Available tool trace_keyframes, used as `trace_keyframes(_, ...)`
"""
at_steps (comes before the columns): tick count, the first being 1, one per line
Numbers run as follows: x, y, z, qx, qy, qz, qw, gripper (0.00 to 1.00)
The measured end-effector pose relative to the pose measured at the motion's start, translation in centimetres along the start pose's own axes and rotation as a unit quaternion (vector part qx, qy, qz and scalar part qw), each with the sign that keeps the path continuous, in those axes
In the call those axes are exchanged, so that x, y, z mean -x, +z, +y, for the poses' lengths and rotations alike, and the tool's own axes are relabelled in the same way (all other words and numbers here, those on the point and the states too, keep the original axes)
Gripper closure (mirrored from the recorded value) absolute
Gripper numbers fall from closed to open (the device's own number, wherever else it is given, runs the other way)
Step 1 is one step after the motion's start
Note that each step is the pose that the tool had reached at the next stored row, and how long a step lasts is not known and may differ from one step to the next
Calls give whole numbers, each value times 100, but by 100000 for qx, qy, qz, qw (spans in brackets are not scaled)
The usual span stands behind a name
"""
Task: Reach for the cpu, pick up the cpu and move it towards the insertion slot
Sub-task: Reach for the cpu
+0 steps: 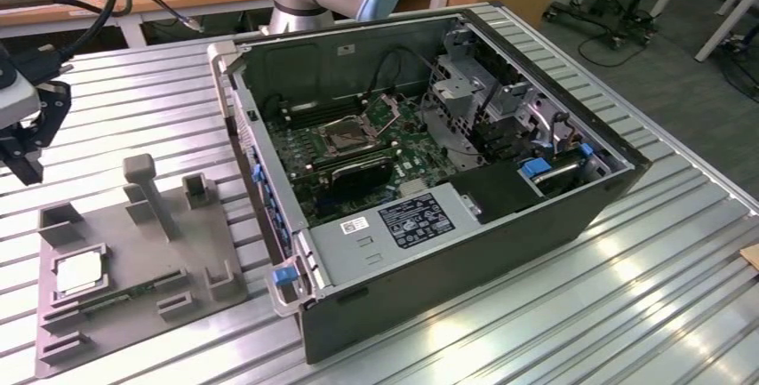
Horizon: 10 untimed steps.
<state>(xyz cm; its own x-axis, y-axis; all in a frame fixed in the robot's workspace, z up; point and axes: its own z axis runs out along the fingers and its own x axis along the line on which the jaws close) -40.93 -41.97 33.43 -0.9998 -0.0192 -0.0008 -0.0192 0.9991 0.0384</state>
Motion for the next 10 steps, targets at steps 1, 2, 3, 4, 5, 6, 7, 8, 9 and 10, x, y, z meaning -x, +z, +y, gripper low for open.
trace_keyframes(1, -3, 7, -4, 2, 1, -2, 100000, 89)
trace_keyframes(2, -6, 15, -8, 6, 3, -7, 100000, 89)
trace_keyframes(3, -9, 21, -11, 2, 0, -2, 100000, 89)
trace_keyframes(4, -12, 27, -14, -1, -1, 2, 100000, 89)
trace_keyframes(5, -15, 33, -17, 2, 2, 0, 100000, 89)
trace_keyframes(6, -19, 38, -20, 0, -1, 3, 100000, 89)
trace_keyframes(7, -22, 43, -22, -1, 0, 2, 100000, 89)
trace_keyframes(8, -24, 48, -24, 2, 0, -5, 100000, 89)
trace_keyframes(9, -27, 53, -26, 3, 2, -4, 100000, 89)
trace_keyframes(10, -29, 57, -28, 2, -1, -6, 100000, 89)
